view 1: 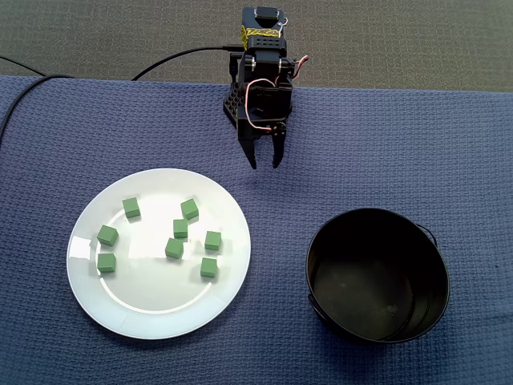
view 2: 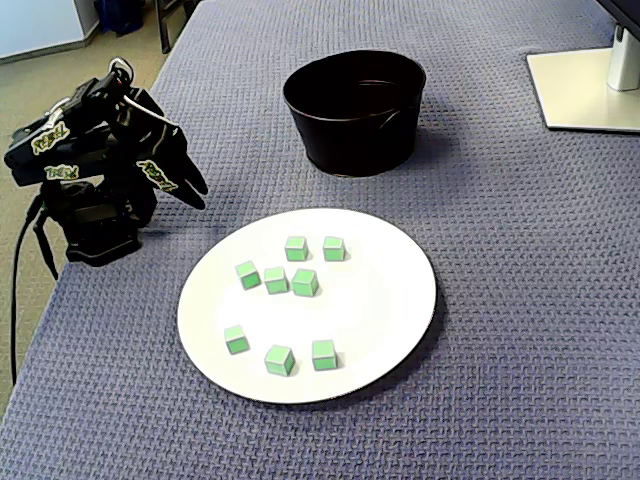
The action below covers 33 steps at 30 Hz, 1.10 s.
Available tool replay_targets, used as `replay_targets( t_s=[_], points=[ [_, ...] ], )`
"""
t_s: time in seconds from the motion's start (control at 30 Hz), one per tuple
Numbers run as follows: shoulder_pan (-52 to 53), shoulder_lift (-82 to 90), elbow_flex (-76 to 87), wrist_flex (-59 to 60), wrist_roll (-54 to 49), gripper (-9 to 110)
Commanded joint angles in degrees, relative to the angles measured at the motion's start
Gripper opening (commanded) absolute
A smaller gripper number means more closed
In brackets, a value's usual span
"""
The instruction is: Pick up the items on the white plate and put them in the black container.
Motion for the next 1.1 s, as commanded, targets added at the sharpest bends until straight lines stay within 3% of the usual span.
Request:
replay_targets(
  t_s=[0.0, 0.53, 0.93, 1.07],
  points=[
    [2.9, -0.2, 5.5, 5.1, 1.3, 27],
    [4.8, -0.2, 5.4, 5.0, -0.8, 27],
    [7.3, -0.2, 5.4, 2.1, 9.9, 23],
    [12.2, -12.8, -0.4, -8.6, 14.8, 27]
  ],
)
